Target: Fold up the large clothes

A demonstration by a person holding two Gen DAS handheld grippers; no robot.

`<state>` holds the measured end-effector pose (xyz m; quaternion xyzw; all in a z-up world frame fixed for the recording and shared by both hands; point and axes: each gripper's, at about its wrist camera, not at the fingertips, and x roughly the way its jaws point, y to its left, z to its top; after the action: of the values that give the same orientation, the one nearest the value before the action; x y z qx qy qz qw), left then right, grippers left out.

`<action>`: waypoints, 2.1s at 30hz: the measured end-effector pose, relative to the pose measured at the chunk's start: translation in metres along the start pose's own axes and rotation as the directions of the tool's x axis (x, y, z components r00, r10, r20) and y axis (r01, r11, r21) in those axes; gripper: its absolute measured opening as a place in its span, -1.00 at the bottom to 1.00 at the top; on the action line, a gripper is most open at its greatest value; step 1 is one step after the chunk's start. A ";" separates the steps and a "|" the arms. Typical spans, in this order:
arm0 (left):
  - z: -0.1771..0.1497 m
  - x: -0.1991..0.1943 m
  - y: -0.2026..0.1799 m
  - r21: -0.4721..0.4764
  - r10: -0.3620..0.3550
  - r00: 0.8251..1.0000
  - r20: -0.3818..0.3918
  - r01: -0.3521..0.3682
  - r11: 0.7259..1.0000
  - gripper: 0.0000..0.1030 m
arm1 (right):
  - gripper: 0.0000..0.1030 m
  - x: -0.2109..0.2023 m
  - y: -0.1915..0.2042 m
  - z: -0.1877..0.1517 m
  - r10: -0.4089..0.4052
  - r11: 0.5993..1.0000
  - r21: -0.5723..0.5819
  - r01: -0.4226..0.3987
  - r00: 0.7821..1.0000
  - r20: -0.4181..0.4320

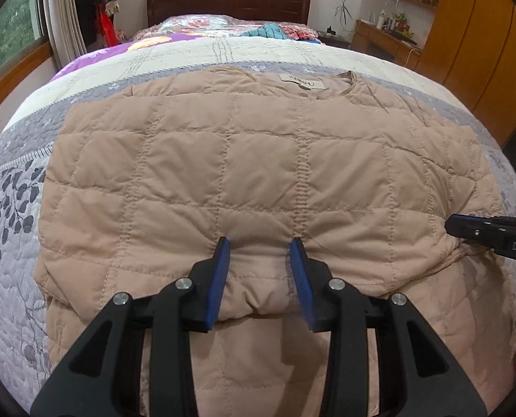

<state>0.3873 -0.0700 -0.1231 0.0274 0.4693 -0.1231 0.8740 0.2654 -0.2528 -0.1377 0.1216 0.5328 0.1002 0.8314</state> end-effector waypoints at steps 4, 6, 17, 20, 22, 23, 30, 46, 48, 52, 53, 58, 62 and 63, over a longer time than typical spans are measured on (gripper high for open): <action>0.003 -0.020 0.005 -0.037 -0.011 1.000 -0.027 0.010 0.999 -0.28 | -0.61 -0.026 0.002 -0.005 0.046 0.999 -0.001 -0.046 0.999 0.026; -0.002 -0.046 0.011 -0.032 -0.022 1.000 0.003 0.022 0.999 -0.07 | -0.43 -0.053 0.004 -0.017 0.040 0.998 -0.046 -0.037 0.996 0.081; -0.142 -0.178 0.106 -0.121 0.067 0.997 0.025 -0.064 0.991 0.36 | 0.01 -0.149 -0.039 -0.160 -0.005 0.999 -0.036 0.008 0.996 0.086; -0.182 -0.191 0.124 -0.171 0.058 0.998 -0.009 -0.058 0.983 0.38 | 0.16 -0.159 -0.046 -0.198 0.024 0.999 -0.032 -0.022 0.998 0.059; -0.210 -0.197 0.133 -0.213 0.032 0.999 -0.028 -0.038 0.976 0.38 | 0.19 -0.165 -0.047 -0.217 0.017 0.999 -0.032 -0.015 0.999 0.051; -0.224 -0.201 0.136 -0.237 0.019 0.999 -0.036 -0.027 0.971 0.38 | 0.20 -0.168 -0.048 -0.229 0.019 0.999 -0.032 -0.018 0.999 0.046; -0.264 -0.204 0.143 -0.322 -0.073 0.997 -0.028 0.060 0.945 0.40 | 0.25 -0.170 -0.058 -0.271 0.090 0.996 0.010 -0.091 0.996 0.015; -0.259 -0.178 0.122 -0.282 -0.079 0.996 -0.028 0.068 0.957 0.20 | -0.31 -0.142 -0.075 -0.284 0.099 0.993 0.068 -0.099 0.995 -0.006; -0.260 -0.180 0.122 -0.291 -0.071 0.997 -0.029 0.059 0.955 -0.03 | -0.54 -0.142 -0.074 -0.284 0.110 0.991 0.071 -0.110 0.994 -0.005; -0.264 -0.185 0.126 -0.338 -0.140 0.990 -0.009 0.129 0.932 -0.64 | -0.75 -0.148 -0.072 -0.285 0.121 0.991 0.056 -0.122 0.993 0.012; -0.265 -0.187 0.125 -0.342 -0.146 0.989 -0.001 0.137 0.930 -0.66 | -0.76 -0.151 -0.070 -0.286 0.118 0.992 0.044 -0.119 0.993 0.021; -0.275 -0.204 0.119 -0.331 -0.153 0.988 0.020 0.151 0.932 -0.74 | -0.78 -0.168 -0.064 -0.294 0.120 0.992 0.016 -0.121 0.992 0.046; -0.287 -0.221 0.113 -0.307 -0.168 0.986 0.020 0.166 0.937 -0.74 | -0.78 -0.178 -0.067 -0.308 0.119 0.993 0.013 -0.120 0.992 0.050; -0.290 -0.223 0.112 -0.302 -0.167 0.986 0.015 0.164 0.939 -0.74 | -0.78 -0.177 -0.067 -0.309 0.114 0.993 0.012 -0.115 0.992 0.046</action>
<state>0.0602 0.1278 -0.1086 -0.1454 0.4879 -0.1228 0.8519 -0.0866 -0.3396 -0.1308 0.1603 0.5069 0.1410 0.8351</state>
